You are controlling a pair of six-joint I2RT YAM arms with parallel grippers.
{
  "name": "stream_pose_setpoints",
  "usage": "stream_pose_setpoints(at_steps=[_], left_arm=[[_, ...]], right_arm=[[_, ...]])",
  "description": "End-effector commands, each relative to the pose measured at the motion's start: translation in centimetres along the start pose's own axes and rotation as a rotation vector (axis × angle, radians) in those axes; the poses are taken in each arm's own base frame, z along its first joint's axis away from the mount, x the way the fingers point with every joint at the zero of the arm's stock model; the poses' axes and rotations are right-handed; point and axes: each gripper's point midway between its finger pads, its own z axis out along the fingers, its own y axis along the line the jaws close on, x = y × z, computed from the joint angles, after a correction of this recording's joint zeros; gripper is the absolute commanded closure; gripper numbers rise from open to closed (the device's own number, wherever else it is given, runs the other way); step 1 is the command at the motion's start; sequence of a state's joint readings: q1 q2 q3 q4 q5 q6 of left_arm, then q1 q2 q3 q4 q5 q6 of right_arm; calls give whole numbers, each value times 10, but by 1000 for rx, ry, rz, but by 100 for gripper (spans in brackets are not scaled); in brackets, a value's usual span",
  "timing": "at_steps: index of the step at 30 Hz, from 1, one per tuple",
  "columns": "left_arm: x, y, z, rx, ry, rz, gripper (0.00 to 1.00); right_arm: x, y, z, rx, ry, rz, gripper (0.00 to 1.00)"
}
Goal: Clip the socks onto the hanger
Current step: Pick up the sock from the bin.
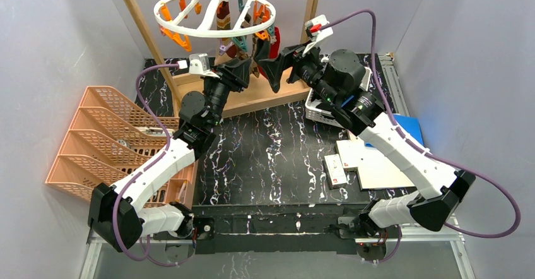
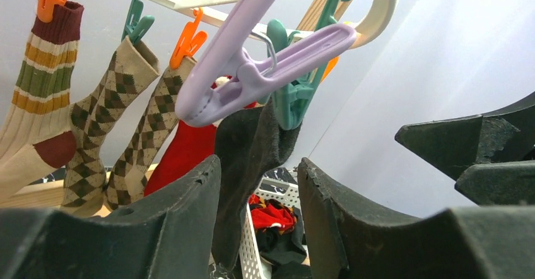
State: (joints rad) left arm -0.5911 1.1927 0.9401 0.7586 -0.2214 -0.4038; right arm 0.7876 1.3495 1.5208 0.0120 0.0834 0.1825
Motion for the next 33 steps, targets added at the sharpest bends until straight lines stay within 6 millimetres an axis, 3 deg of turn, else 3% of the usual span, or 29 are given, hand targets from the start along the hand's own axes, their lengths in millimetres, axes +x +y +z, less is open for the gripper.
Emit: stream_pose_setpoints(at_steps=[1,8,13,18,21,24,28,33], left_arm=[[-23,-6,-6,10,-57,-5,52],[-30,-3,-28,2,-53,-26,32],[-29,9,-64,-49,1,-46,25],[-2,47,-118,-195,144,-12,15],[11,76,-153,-317,230,44,2],[22,95,-182,-392,311,98,2],[32,107,-200,-435,366,121,1],[39,108,-212,-395,395,160,2]], right_arm=[[-14,1,-10,6,-36,-7,1],[-6,-8,-21,62,-2,20,2],[1,-24,-45,148,34,14,1],[27,-67,-83,389,101,15,1],[58,-89,-107,514,204,-1,1],[96,-114,-126,638,348,6,1],[148,-160,-145,706,490,279,1],[159,-214,-153,781,313,564,1]])
